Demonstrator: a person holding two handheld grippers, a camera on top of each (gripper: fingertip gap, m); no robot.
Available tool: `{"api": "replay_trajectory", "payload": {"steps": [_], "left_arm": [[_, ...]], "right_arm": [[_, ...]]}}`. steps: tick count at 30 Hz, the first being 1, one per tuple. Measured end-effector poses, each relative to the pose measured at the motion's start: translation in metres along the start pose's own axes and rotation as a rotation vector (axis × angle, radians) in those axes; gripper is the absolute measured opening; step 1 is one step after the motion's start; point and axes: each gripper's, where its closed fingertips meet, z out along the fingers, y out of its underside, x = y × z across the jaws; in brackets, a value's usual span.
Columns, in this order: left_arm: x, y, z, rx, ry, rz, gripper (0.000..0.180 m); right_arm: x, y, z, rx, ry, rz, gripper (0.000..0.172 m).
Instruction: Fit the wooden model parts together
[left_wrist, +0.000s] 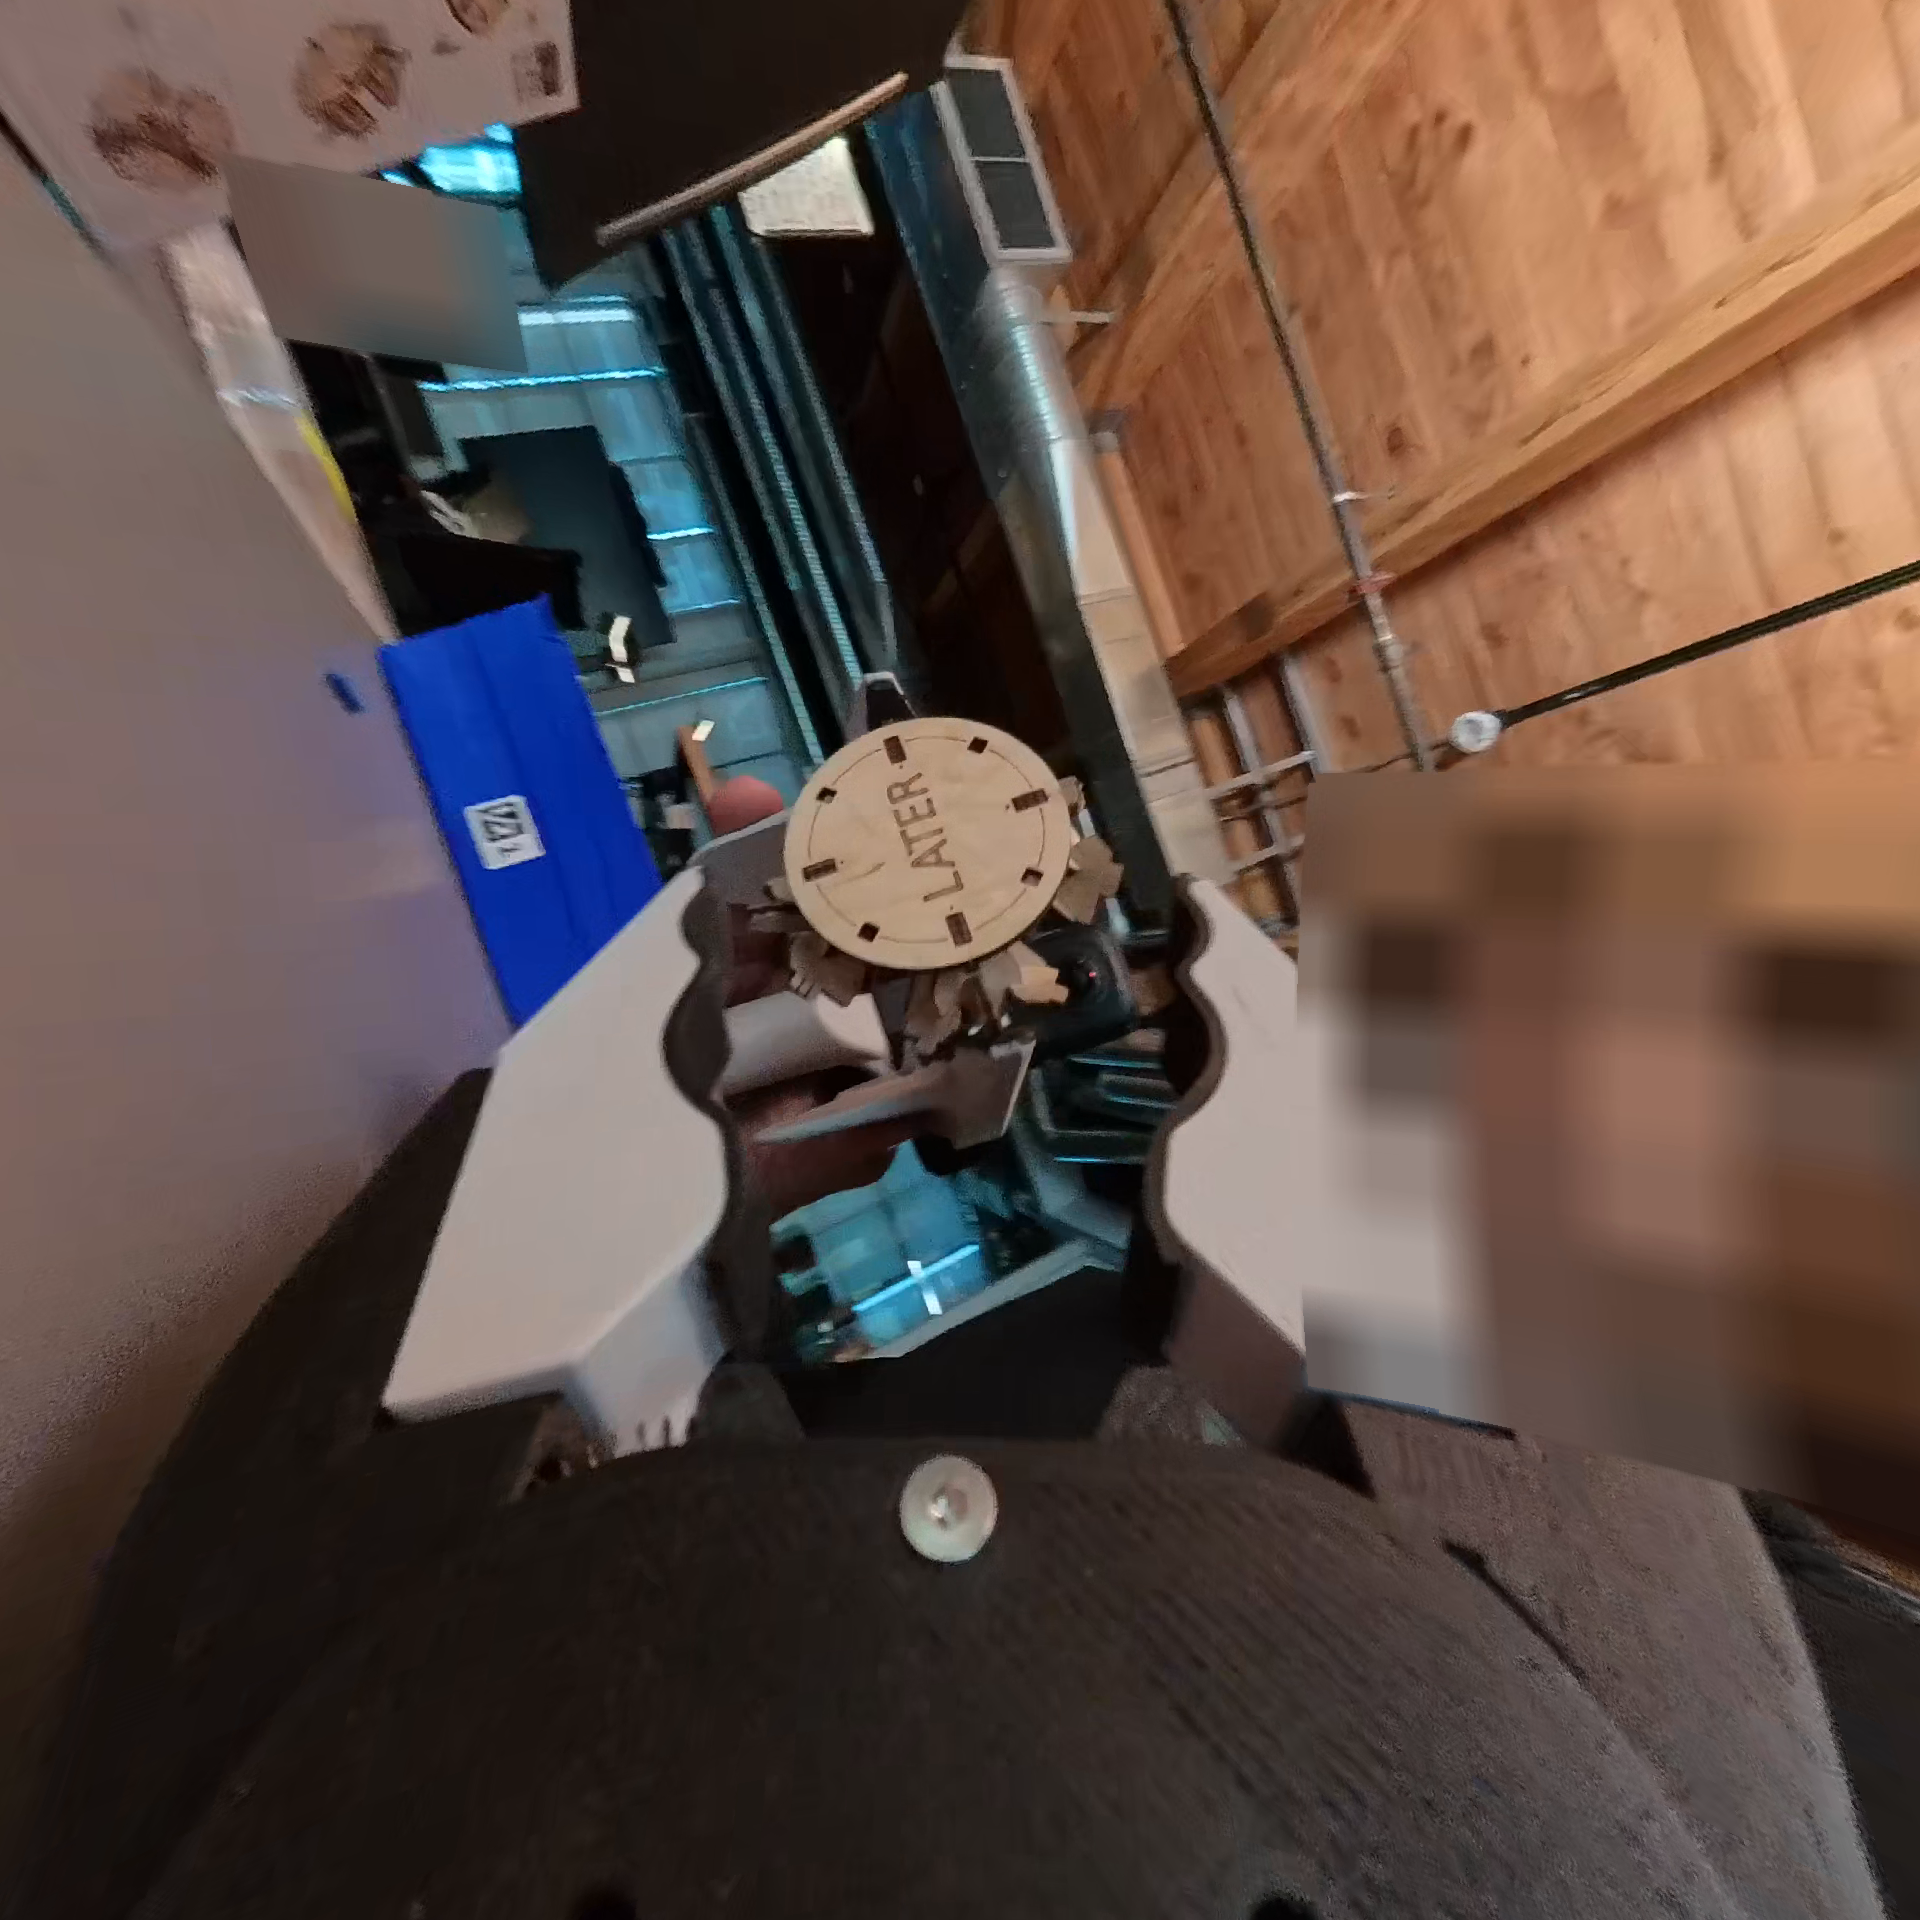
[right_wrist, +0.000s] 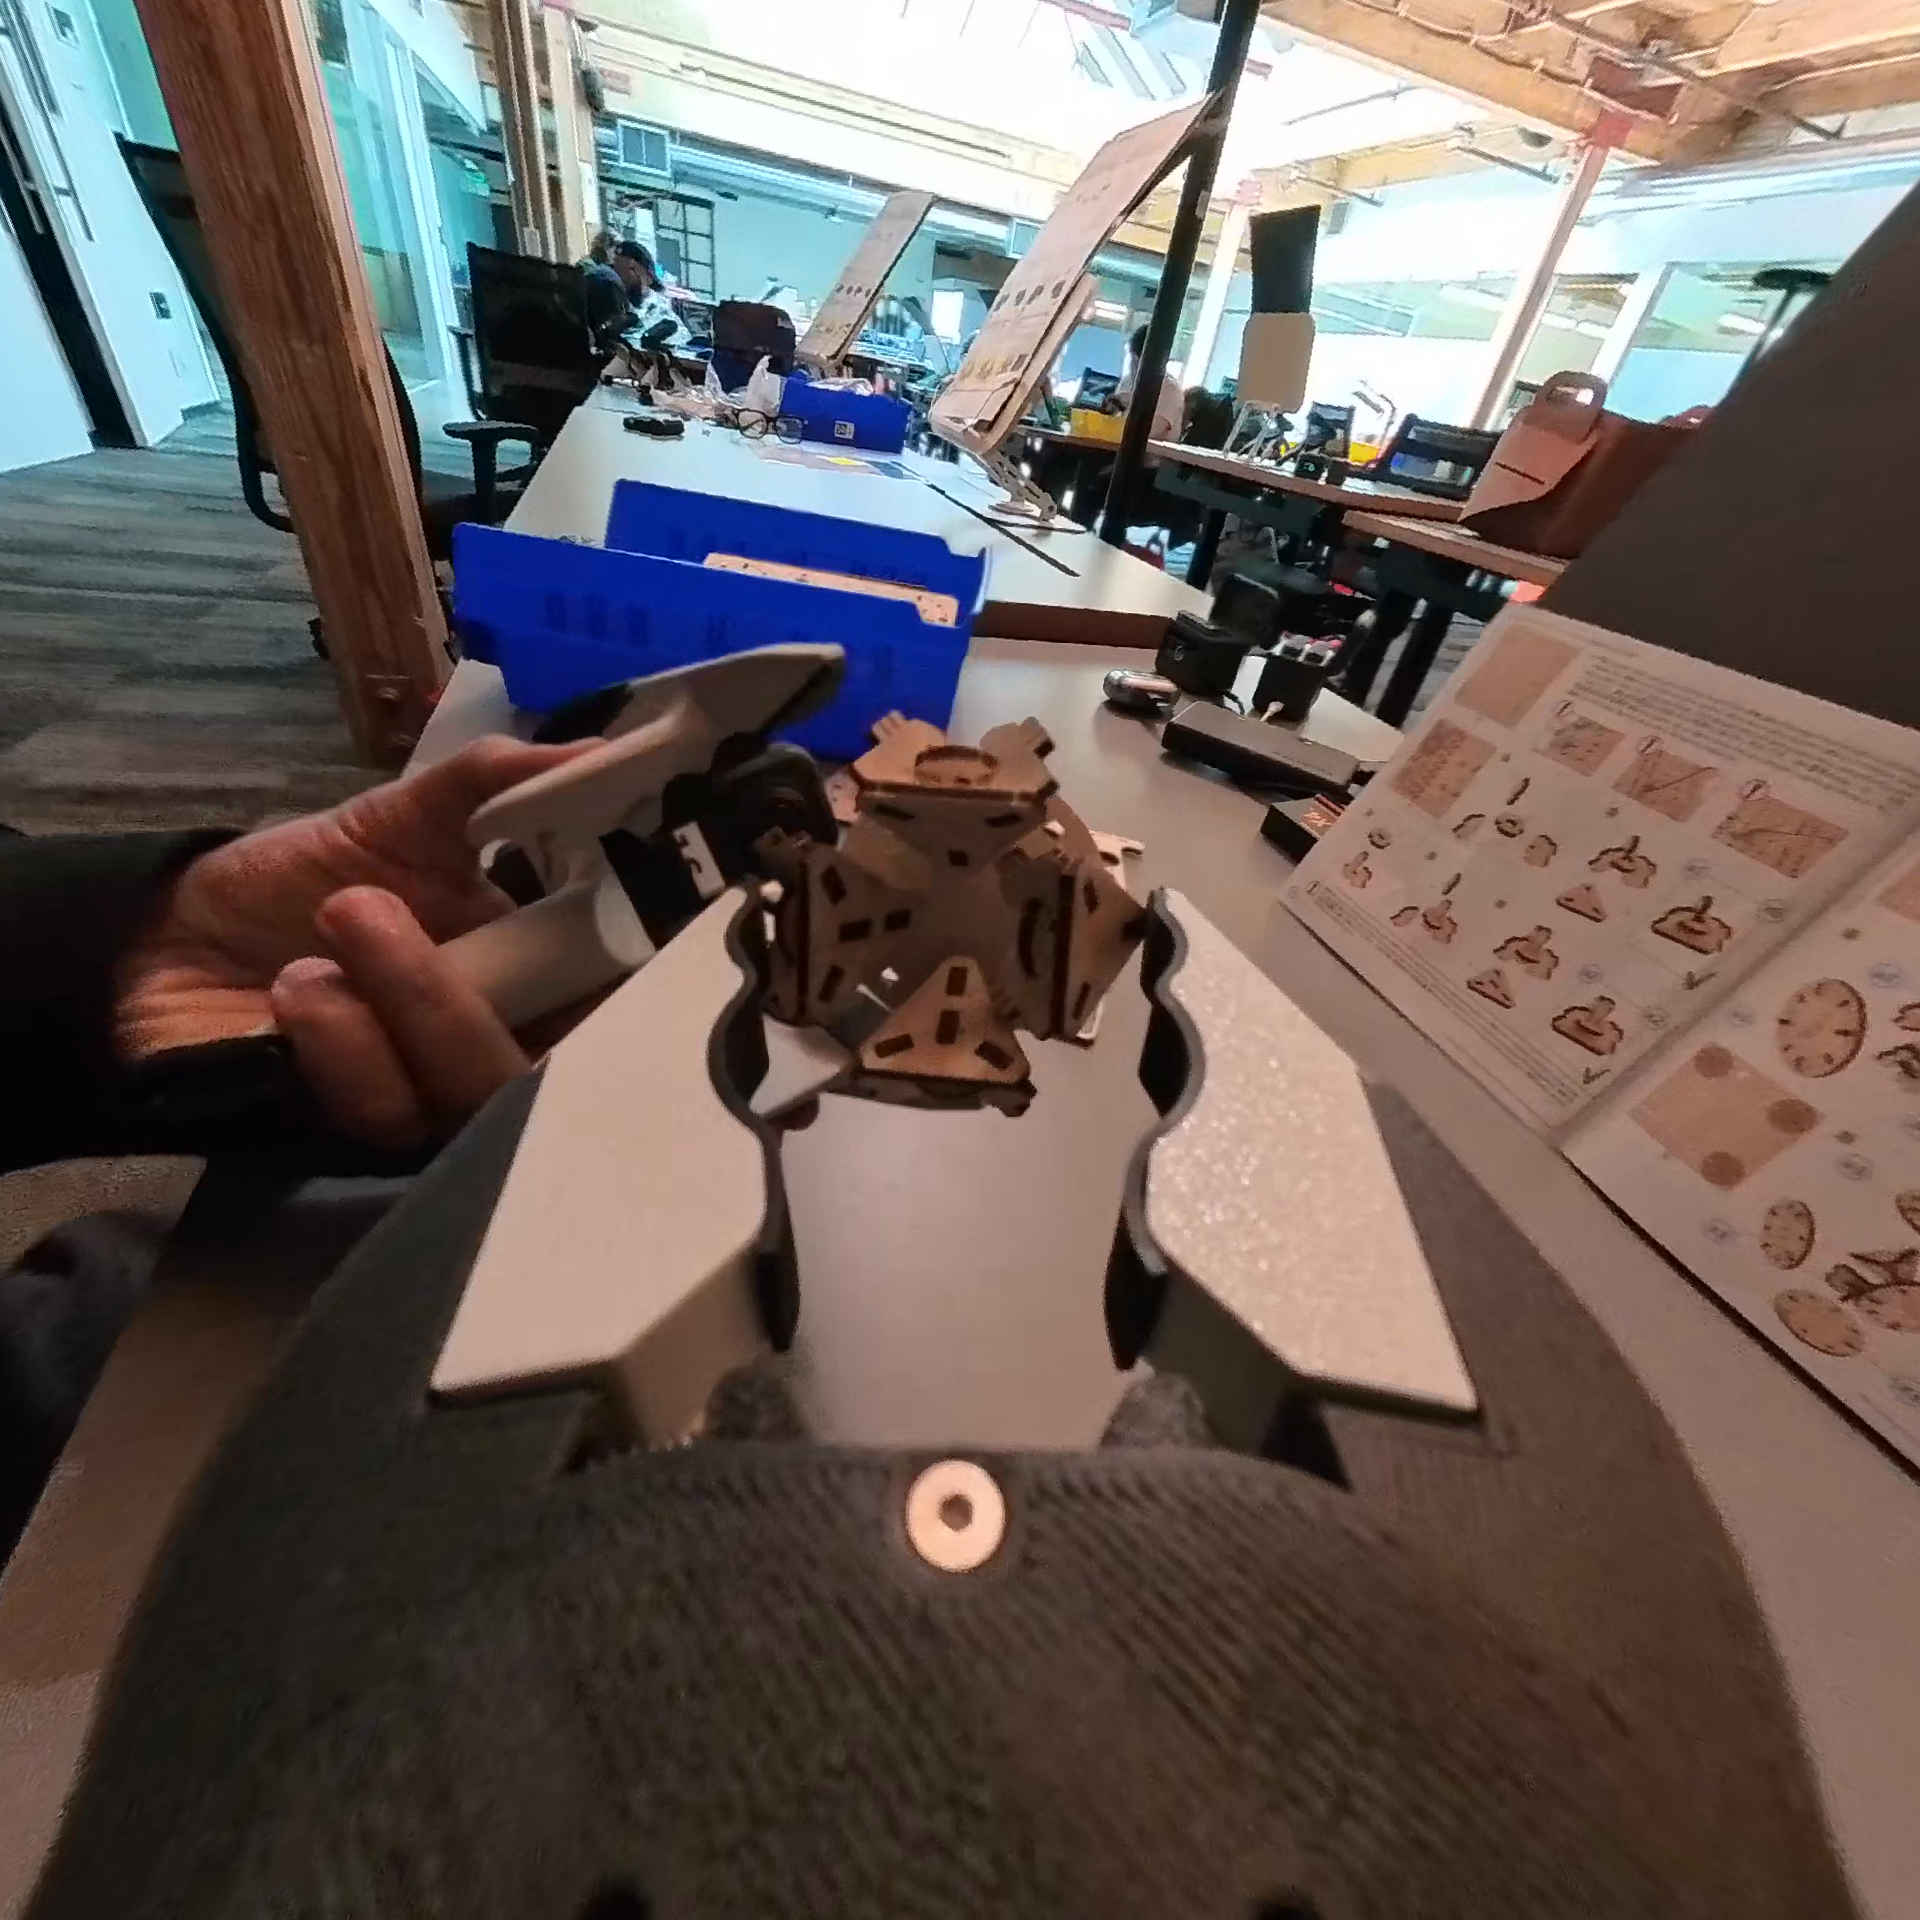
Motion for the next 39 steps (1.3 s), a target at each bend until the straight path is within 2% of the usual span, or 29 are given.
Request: {"api": "replay_trajectory", "payload": {"steps": [2,4,10,14,16,17,18,19,23,26,32,36,39], "left_arm": [[-0.004,-0.003,-0.006,-0.003,-0.091,0.093,0.103],[-0.007,-0.005,-0.014,-0.025,-0.211,0.244,0.104],[0.013,-0.029,-0.05,-0.057,-0.534,0.703,0.099],[0.017,-0.057,-0.097,-0.052,-0.858,0.98,0.091],[0.017,-0.073,-0.125,-0.041,-1.03,1.07,0.085],[0.016,-0.08,-0.141,-0.044,-1.121,1.103,0.074],[0.013,-0.086,-0.156,-0.053,-1.208,1.127,0.055],[0.01,-0.09,-0.17,-0.063,-1.285,1.142,0.046],[-0.004,-0.1,-0.212,-0.122,-1.518,1.17,0.045],[-0.007,-0.104,-0.222,-0.132,-1.584,1.211,0.045],[0.007,-0.124,-0.217,-0.09,-1.554,1.222,0.046],[0.035,-0.156,-0.199,-0.021,-1.509,1.273,0.046],[0.035,-0.171,-0.189,-0.089,-1.489,1.253,0.039]], "right_arm": [[0.007,0.001,-0.002,-0.01,0.003,0.03,0.072],[0.011,0.01,-0.002,-0.08,-0.024,0.082,0.072],[0.001,0.067,-0.017,-0.508,-0.129,0.321,0.072],[-0.011,0.092,-0.036,-0.756,-0.117,0.315,0.072],[-0.016,0.104,-0.044,-0.867,-0.116,0.311,0.072],[-0.018,0.11,-0.047,-0.914,-0.119,0.316,0.072],[-0.019,0.116,-0.049,-0.961,-0.122,0.32,0.072],[-0.019,0.122,-0.05,-1.001,-0.12,0.322,0.072],[-0.02,0.129,-0.042,-1.069,-0.116,0.318,0.072],[-0.019,0.128,-0.036,-1.082,-0.099,0.302,0.072],[-0.016,0.109,-0.019,-0.989,-0.067,0.31,0.078],[-0.008,0.085,0.004,-0.868,-0.014,0.293,0.077],[0.0,0.064,0.031,-0.739,0.018,0.303,0.075]]}}
